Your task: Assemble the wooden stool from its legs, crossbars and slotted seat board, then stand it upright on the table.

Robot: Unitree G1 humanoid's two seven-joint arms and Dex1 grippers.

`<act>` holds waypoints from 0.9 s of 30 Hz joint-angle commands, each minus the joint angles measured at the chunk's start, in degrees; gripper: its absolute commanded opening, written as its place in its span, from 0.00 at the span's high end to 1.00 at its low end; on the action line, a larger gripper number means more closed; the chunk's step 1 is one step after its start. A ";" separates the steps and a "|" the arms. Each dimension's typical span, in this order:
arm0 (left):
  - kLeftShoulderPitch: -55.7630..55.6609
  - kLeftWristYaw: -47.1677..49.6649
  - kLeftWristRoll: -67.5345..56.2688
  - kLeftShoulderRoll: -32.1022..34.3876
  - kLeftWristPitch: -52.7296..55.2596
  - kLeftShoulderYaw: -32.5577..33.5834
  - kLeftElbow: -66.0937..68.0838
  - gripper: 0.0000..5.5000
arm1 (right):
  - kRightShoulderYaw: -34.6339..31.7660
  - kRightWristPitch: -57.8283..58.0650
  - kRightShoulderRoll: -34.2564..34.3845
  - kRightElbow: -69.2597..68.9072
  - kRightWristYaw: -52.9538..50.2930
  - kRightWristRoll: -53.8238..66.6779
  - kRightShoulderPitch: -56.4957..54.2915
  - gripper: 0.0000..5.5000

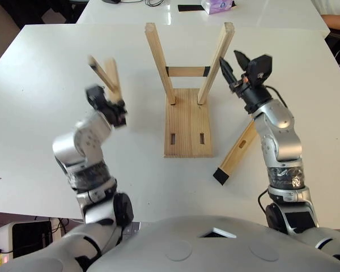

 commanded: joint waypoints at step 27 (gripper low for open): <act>-6.48 -63.56 -24.85 21.09 -31.11 -16.19 0.20 0.62 | -5.56 29.95 -16.70 13.26 44.51 33.17 -38.88 0.60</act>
